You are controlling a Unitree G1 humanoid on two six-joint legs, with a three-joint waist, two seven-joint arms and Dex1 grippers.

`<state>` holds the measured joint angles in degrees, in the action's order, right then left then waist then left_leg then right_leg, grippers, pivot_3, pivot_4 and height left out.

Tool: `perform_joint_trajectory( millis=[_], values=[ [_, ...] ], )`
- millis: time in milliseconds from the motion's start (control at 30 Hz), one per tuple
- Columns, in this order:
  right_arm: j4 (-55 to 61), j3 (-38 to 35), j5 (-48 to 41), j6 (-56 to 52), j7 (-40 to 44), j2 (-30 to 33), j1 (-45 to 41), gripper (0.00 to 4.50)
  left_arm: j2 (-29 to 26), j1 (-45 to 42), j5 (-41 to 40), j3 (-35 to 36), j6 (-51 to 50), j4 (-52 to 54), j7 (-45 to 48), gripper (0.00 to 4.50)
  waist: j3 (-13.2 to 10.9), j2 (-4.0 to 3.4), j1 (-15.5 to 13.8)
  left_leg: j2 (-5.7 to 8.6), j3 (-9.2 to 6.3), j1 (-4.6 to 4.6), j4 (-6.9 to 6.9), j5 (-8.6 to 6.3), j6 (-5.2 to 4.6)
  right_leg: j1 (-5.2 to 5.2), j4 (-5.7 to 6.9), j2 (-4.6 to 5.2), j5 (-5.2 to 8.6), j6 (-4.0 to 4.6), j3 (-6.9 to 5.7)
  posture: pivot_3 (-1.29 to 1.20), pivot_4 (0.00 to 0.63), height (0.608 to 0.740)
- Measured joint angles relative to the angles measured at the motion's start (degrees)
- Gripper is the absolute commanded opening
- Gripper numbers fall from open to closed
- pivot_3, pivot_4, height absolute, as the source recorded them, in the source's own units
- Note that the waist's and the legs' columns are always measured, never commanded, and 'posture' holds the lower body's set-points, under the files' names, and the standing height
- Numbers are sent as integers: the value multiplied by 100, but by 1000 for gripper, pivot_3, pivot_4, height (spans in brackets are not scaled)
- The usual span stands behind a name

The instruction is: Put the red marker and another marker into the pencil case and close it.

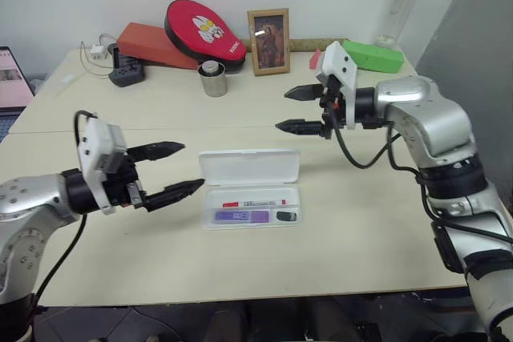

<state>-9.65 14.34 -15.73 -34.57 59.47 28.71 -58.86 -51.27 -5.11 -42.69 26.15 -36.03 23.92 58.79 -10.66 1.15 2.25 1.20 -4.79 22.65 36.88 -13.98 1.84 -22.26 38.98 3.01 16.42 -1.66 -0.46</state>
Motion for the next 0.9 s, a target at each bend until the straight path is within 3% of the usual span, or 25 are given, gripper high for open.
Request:
perform_joint_trajectory(
  millis=[167, 400, 700, 900],
  values=[
    [-1445, 391, 559, 642, -11, -531, -325, 1857, 0, 155, -209, 354, -116, -24, -87, 4500, -2, -3, -8, 4, 10, 32, 3, 3, 5, -35, 1, 5, -1, -2, 9, 0, 150, 740],
    [-1909, 618, 1005, 1062, 262, -700, -558, 98, -1, 464, -360, 711, -174, 33, -181, 4500, -3, -4, -35, -1, 6, 23, 2, 1, 3, -32, 8, 5, -2, 1, 8, 0, 150, 740],
    [-1432, 869, 1233, 1037, 653, -663, -207, 43, -5, 626, -529, 790, -271, 64, -188, 4500, -3, -4, -38, -1, 4, 24, 2, 1, 3, -32, 7, 5, -2, 1, 7, 0, 150, 740],
    [-384, 968, 1222, 833, 1001, -432, 215, 43, -39, 579, -675, 788, -278, 57, -123, 4500, -3, -4, -42, -1, 3, 24, 2, 1, 3, -32, 6, 7, -2, 1, 7, 0, 150, 740]
  ],
)
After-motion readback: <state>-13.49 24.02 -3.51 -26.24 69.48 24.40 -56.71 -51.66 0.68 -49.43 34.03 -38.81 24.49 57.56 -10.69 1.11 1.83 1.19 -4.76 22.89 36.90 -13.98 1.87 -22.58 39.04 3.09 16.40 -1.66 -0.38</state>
